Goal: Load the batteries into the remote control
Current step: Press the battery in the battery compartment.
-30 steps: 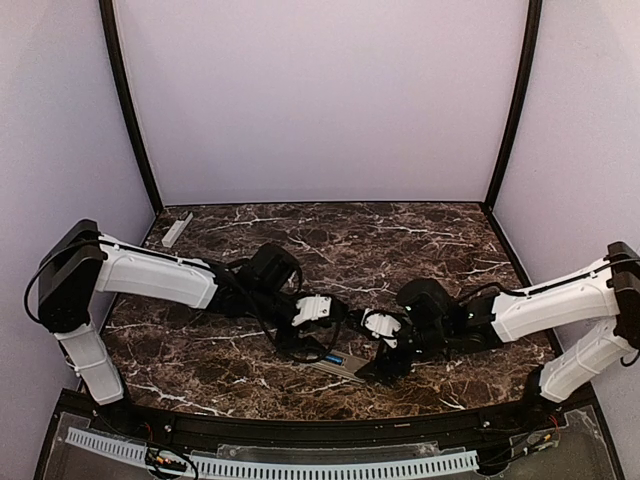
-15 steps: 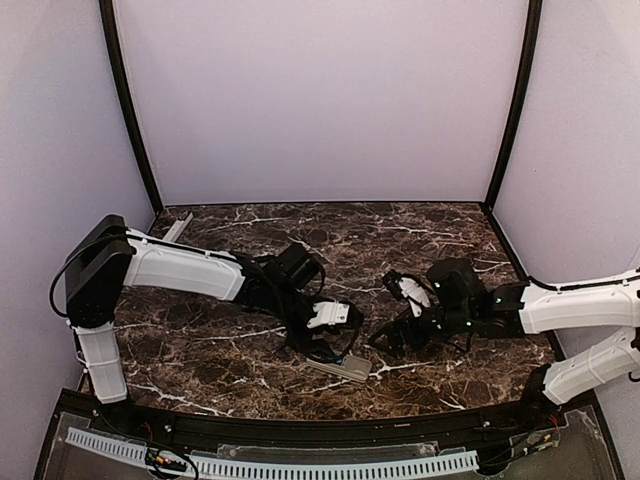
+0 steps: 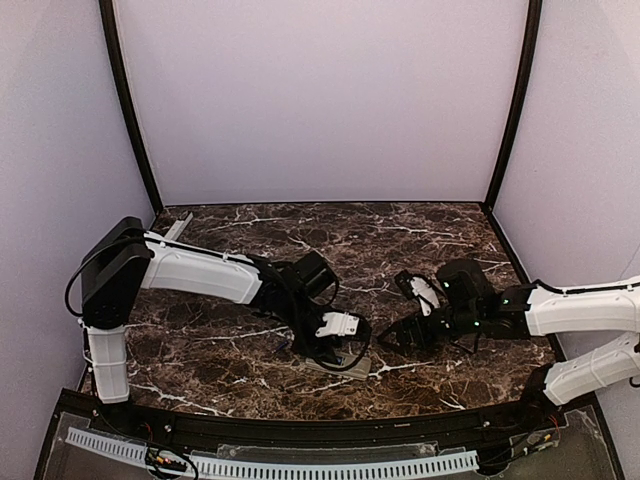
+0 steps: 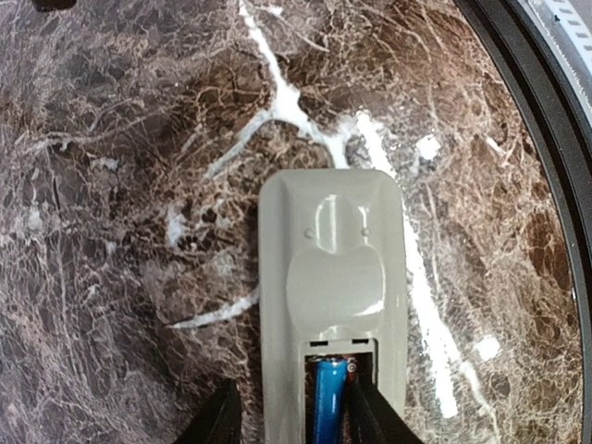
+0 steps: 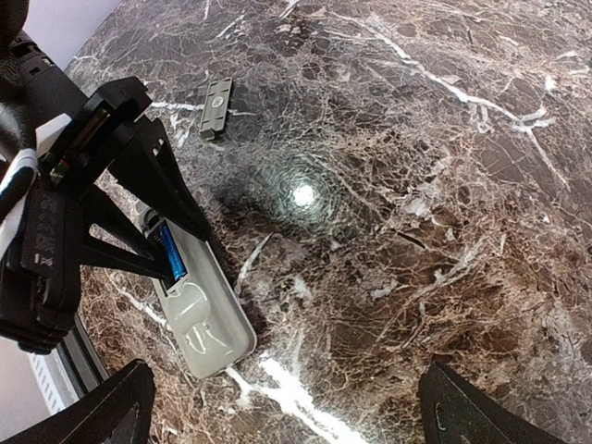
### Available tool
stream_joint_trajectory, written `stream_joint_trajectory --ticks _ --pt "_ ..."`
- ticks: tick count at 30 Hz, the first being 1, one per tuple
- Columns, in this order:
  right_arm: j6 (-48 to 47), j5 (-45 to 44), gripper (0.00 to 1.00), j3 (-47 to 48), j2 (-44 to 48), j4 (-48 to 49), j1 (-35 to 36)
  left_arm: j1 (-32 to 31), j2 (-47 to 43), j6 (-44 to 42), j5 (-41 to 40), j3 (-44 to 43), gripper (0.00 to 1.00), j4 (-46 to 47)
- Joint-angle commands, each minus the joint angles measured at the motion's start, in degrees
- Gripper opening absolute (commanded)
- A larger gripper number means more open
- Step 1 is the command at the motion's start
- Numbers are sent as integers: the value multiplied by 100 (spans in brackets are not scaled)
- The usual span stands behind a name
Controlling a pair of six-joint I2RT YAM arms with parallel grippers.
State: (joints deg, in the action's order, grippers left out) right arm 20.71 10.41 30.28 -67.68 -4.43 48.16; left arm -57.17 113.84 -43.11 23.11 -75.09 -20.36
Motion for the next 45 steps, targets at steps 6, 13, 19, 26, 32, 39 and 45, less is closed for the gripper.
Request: stream_joint_trajectory --ticks 6,13,19,26,32,39,45 --pt "-64 68 99 -45 103 -55 -92 -15 176 -89 -300 -199 34 -579" --pt "-119 92 99 -34 85 -63 -96 -15 281 75 -467 -277 21 -607" --pt "-146 89 99 -43 90 -63 -96 -14 317 236 -539 -278 23 -606" --pt "-188 87 99 -41 62 -67 -96 -14 307 295 -621 -320 50 -588" --pt "-214 92 99 -3 62 -67 -96 -19 196 444 -524 -504 61 -569" --pt "-258 80 99 12 58 -65 -96 -15 53 704 -422 -626 60 -475" --pt "-276 69 98 40 70 -69 -97 65 -45 990 -416 -675 57 -410"
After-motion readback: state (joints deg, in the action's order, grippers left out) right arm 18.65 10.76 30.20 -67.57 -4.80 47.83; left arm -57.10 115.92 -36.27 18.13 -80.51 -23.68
